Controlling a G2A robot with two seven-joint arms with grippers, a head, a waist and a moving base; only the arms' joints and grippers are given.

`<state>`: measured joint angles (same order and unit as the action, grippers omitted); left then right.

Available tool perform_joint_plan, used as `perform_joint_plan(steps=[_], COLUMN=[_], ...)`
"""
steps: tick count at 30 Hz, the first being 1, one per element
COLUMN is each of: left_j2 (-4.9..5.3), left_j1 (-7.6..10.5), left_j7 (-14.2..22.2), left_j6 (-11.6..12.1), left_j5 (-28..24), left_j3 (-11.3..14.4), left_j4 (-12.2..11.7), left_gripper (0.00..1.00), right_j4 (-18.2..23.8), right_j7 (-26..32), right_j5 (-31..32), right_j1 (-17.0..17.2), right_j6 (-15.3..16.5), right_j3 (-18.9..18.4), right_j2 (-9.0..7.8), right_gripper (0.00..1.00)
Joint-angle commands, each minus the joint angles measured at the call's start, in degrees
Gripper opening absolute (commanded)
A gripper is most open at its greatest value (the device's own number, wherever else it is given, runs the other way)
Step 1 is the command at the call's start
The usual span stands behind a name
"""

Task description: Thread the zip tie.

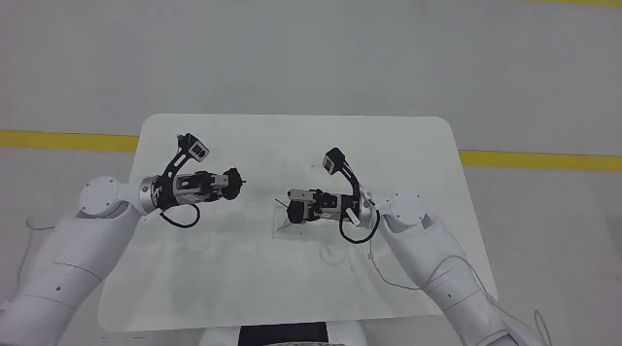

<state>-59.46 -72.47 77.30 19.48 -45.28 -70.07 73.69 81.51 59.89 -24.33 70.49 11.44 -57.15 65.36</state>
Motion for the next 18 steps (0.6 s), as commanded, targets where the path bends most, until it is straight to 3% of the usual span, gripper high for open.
perform_joint_plan(steps=[1, 9, 16, 18], left_j2=[0.00, 0.00, 0.00, 0.00], left_j1=[0.00, 0.00, 0.00, 0.00], left_j7=[0.00, 0.00, 0.00, 0.00], left_j6=[0.00, 0.00, 0.00, 0.00], left_j5=[0.00, 0.00, 0.00, 0.00], left_j3=[0.00, 0.00, 0.00, 0.00], left_j4=[0.00, 0.00, 0.00, 0.00], left_gripper=[0.00, 0.00, 0.00, 0.00], right_j4=[2.12, 15.45, 21.11, 21.40], right_j7=[-2.38, -6.08, -6.61, -7.14], right_j5=[6.09, 29.58, 47.73, 49.59], right_j1=[0.15, 1.87, 1.28, 1.18], right_j6=[-2.08, -14.67, -21.37, -22.09], right_j3=[-0.64, -0.87, 5.07, 6.03], right_j2=[-0.44, -2.29, -2.39, -2.28], right_gripper=[1.00, 1.00, 1.00, 1.00])
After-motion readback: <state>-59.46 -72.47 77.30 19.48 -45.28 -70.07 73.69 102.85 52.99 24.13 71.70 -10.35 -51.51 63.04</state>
